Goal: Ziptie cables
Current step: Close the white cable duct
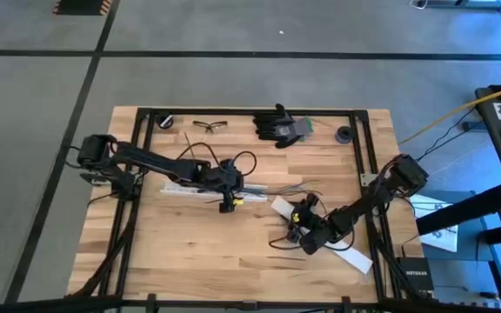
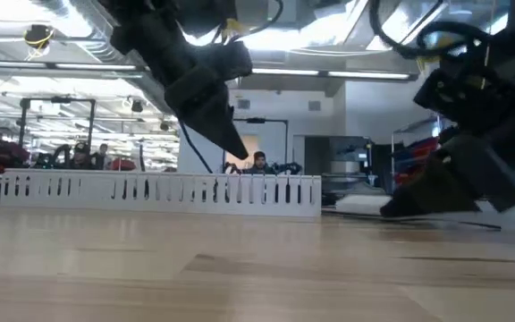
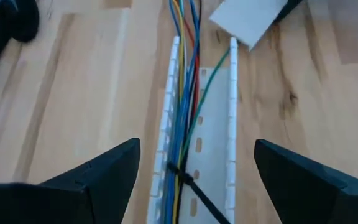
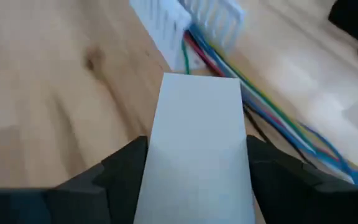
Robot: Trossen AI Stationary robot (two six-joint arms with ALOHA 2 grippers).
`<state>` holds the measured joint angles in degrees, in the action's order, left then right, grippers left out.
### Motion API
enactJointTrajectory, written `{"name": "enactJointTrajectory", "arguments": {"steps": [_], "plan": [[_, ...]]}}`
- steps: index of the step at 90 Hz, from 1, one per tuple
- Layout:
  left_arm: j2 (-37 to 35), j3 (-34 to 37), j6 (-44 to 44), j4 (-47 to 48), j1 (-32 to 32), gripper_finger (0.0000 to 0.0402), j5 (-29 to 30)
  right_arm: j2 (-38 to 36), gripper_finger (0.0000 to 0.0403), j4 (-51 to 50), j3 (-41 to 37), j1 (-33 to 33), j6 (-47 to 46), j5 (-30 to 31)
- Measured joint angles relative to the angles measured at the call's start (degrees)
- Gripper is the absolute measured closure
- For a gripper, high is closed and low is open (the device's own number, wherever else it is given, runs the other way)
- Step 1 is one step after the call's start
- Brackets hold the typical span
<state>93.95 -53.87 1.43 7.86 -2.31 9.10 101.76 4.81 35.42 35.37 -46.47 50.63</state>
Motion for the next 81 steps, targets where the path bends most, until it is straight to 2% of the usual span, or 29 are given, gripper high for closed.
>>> {"name": "enactJointTrajectory", "arguments": {"steps": [11,23,34,48,62,81], "plan": [[0.0,0.0,0.5,0.5,-0.4,0.01,-0.3,-1.4,0.0169,0.3,0.0,0.0,2.3,0.7],[0.0,0.0,1.0,-1.1,0.1,0.01,-4.0,-4.2,0.0169,0.5,0.0,-0.8,6.5,3.4],[0.6,0.0,1.0,-4.5,1.1,0.01,-6.4,-6.5,0.0169,0.9,0.1,-3.3,10.8,3.9],[4.0,0.0,2.2,-8.2,2.0,0.01,-6.8,-7.7,0.0169,0.9,0.2,-7.0,15.5,3.8],[7.2,0.0,2.5,-13.6,2.0,0.01,-7.2,-7.8,0.0169,1.1,0.2,-9.3,17.0,2.7],[10.7,-0.2,3.6,-18.7,2.3,0.01,-7.8,-7.9,0.0169,1.0,0.2,-9.2,16.9,2.8]]}}
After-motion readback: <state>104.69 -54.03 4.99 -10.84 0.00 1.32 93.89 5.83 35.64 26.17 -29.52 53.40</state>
